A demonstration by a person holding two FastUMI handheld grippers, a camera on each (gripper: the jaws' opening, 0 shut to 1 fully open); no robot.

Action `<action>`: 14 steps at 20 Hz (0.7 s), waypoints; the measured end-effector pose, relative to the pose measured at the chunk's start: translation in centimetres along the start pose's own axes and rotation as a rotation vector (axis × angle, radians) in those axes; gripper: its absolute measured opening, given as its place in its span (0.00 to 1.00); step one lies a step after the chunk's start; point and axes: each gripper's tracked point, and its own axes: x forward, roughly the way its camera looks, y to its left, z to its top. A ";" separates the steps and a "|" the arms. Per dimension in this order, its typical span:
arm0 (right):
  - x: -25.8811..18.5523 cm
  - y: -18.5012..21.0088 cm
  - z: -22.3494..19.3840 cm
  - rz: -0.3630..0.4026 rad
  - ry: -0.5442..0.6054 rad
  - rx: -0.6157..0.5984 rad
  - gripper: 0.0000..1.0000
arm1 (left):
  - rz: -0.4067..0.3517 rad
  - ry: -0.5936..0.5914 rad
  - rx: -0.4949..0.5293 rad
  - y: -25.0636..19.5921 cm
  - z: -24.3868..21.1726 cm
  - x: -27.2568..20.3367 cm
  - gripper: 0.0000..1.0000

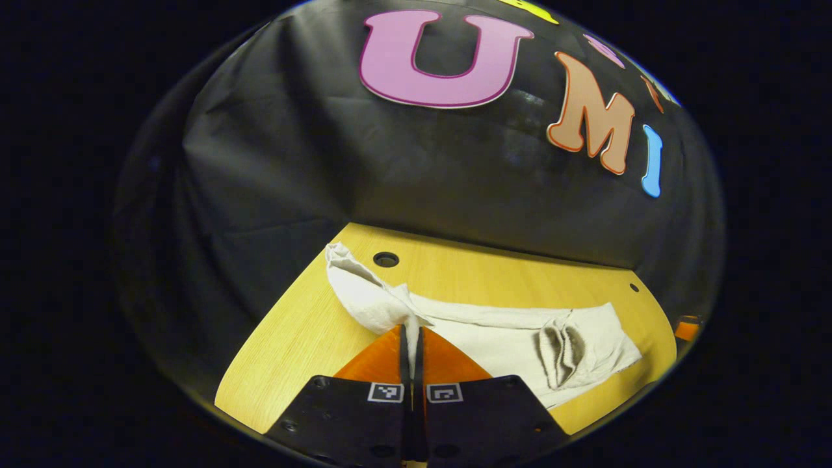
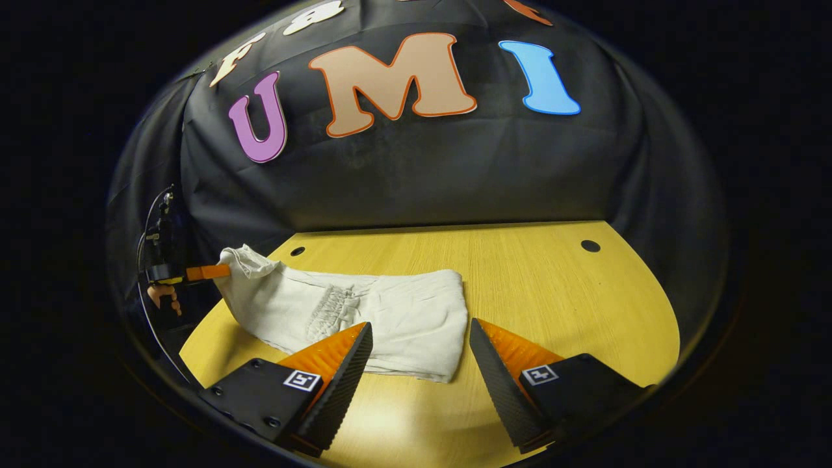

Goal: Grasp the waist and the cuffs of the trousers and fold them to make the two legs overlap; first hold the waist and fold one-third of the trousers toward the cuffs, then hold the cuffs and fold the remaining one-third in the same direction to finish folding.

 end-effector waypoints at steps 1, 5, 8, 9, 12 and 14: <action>-0.3 -0.5 0.1 -0.001 -0.003 0.003 0.91 | -0.008 -0.013 0.003 -1.2 0.7 -0.1 0.00; -1.0 -2.7 0.2 -0.004 -0.014 0.019 0.92 | -0.068 -0.038 0.009 -6.1 3.1 -0.2 0.00; -1.7 -4.3 -0.1 -0.009 -0.013 0.033 0.91 | -0.104 -0.063 0.020 -9.6 4.6 -0.2 0.00; -1.8 -4.8 -0.1 -0.013 -0.016 0.036 0.91 | -0.120 -0.065 0.031 -11.0 5.0 -0.1 0.00; -2.4 -6.3 -0.2 -0.020 -0.021 0.064 0.97 | -0.171 -0.069 0.077 -15.2 5.8 0.0 0.00; -2.6 -7.1 -0.4 -0.021 -0.025 0.083 0.97 | -0.208 -0.074 0.104 -18.1 6.2 0.0 0.00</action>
